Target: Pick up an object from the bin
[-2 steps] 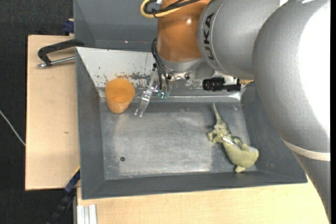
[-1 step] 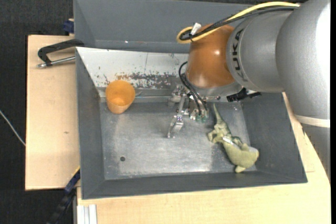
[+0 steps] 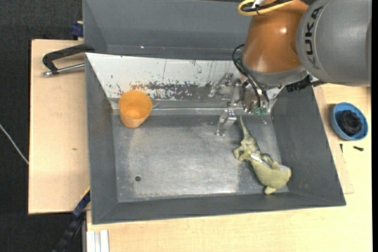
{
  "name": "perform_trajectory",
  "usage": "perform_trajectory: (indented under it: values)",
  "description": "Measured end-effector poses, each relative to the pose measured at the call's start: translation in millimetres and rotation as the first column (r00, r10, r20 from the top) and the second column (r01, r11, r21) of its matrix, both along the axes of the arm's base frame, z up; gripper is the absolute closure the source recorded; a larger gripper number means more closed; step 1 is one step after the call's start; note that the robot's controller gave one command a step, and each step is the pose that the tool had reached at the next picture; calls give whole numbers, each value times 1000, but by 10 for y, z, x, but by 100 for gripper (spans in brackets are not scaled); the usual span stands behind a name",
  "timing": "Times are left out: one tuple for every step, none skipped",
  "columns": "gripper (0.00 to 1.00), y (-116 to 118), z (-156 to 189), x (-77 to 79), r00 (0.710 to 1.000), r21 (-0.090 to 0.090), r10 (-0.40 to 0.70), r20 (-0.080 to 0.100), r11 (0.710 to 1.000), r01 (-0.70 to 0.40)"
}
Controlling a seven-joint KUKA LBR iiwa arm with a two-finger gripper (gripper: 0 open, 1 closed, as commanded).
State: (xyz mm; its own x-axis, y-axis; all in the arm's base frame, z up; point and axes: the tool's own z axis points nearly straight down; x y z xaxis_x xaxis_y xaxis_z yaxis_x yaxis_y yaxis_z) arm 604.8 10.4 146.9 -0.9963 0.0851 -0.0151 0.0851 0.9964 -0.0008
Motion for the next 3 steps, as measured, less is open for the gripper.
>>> perform_trajectory:
  values:
    - [0,-267,-642,-124,959,2,-282,-19,959,282]
    - [0,-1009,-290,-697,948,-1,-318,-15,948,318]
    - [0,-1084,-765,-996,981,2,-193,-12,981,193]
